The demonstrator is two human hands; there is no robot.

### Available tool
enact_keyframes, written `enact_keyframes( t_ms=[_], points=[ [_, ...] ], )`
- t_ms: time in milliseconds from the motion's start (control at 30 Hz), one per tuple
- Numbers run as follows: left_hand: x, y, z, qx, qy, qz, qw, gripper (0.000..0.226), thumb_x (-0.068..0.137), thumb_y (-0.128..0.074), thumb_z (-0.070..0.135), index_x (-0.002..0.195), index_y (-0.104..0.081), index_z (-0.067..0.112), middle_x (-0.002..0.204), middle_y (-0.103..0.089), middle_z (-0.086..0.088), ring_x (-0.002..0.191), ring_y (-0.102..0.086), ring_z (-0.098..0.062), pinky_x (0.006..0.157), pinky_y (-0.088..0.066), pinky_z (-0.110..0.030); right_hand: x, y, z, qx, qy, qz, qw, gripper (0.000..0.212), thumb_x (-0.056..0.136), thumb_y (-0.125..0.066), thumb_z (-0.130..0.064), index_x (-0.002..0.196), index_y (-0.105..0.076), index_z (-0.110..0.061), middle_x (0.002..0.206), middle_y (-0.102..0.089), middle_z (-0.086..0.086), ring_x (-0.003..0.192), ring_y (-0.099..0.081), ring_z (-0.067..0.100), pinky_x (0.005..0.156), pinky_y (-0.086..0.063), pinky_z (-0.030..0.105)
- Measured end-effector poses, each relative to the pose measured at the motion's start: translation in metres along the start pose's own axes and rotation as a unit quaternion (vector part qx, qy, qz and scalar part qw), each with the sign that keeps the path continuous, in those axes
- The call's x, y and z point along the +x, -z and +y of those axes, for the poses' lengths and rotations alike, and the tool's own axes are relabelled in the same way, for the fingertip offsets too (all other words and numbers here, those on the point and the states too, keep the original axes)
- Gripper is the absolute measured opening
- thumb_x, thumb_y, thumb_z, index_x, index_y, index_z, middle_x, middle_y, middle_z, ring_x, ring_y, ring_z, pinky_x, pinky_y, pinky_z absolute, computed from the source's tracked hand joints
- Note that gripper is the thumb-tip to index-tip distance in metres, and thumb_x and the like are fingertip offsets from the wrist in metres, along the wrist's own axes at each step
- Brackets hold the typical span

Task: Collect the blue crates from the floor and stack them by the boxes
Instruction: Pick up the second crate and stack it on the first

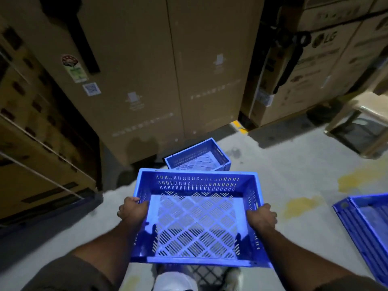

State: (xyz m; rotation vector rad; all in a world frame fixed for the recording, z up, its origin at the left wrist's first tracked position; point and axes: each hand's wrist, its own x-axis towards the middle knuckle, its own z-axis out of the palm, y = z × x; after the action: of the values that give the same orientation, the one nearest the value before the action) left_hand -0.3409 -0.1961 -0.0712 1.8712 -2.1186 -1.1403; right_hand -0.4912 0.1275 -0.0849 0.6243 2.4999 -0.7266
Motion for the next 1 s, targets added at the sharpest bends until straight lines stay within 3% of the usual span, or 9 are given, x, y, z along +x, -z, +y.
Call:
enact_keyframes(
  t_ms=[67, 133, 433, 667, 1000],
  points=[
    [0.015, -0.009, 0.008, -0.003, 0.013, 0.013, 1.000, 0.031, 0.076, -0.074, 0.027, 0.100, -0.057, 0.020, 0.118, -0.058, -0.021, 0.114, -0.047, -0.041, 0.088, -0.045, -0.039, 0.021, 0.002, -0.021, -0.010, 0.010, -0.008, 1.000, 0.061, 0.076, -0.069, -0.023, 0.127, -0.041, -0.003, 0.127, -0.044, 0.029, 0.117, -0.048, 0.045, 0.096, -0.044, 0.044],
    [0.033, -0.021, 0.019, -0.001, 0.027, 0.018, 0.999, 0.031, 0.076, -0.074, 0.028, 0.101, -0.058, 0.020, 0.116, -0.059, -0.021, 0.114, -0.049, -0.040, 0.096, -0.041, -0.038, 0.042, 0.001, -0.043, -0.022, 0.020, -0.015, 0.999, 0.060, 0.077, -0.068, -0.022, 0.127, -0.041, -0.002, 0.127, -0.044, 0.029, 0.117, -0.048, 0.045, 0.097, -0.044, 0.044],
    [0.154, -0.090, 0.088, -0.010, 0.063, -0.001, 0.998, 0.029, 0.073, -0.073, 0.029, 0.097, -0.057, 0.023, 0.112, -0.061, -0.016, 0.112, -0.050, -0.038, 0.096, -0.039, -0.037, 0.148, -0.036, -0.149, -0.056, 0.026, -0.032, 0.998, 0.058, 0.079, -0.067, -0.024, 0.125, -0.041, -0.001, 0.124, -0.046, 0.029, 0.114, -0.050, 0.045, 0.095, -0.044, 0.043],
    [0.315, -0.185, 0.130, 0.073, 0.059, -0.057, 0.994, 0.027, 0.068, -0.073, 0.035, 0.089, -0.057, 0.030, 0.113, -0.062, -0.010, 0.110, -0.056, -0.035, 0.095, -0.047, -0.038, 0.258, -0.137, -0.218, -0.078, -0.028, -0.054, 0.995, 0.060, 0.076, -0.070, -0.021, 0.124, -0.040, -0.001, 0.122, -0.047, 0.031, 0.111, -0.052, 0.047, 0.096, -0.044, 0.045],
    [0.462, -0.316, 0.140, 0.110, 0.015, -0.050, 0.993, 0.022, 0.072, -0.074, 0.030, 0.090, -0.063, 0.024, 0.111, -0.066, -0.012, 0.109, -0.059, -0.035, 0.094, -0.046, -0.034, 0.394, -0.265, -0.256, -0.076, -0.001, -0.085, 0.993, 0.056, 0.075, -0.068, -0.015, 0.120, -0.039, 0.001, 0.114, -0.048, 0.032, 0.104, -0.052, 0.049, 0.091, -0.045, 0.049]
  ],
)
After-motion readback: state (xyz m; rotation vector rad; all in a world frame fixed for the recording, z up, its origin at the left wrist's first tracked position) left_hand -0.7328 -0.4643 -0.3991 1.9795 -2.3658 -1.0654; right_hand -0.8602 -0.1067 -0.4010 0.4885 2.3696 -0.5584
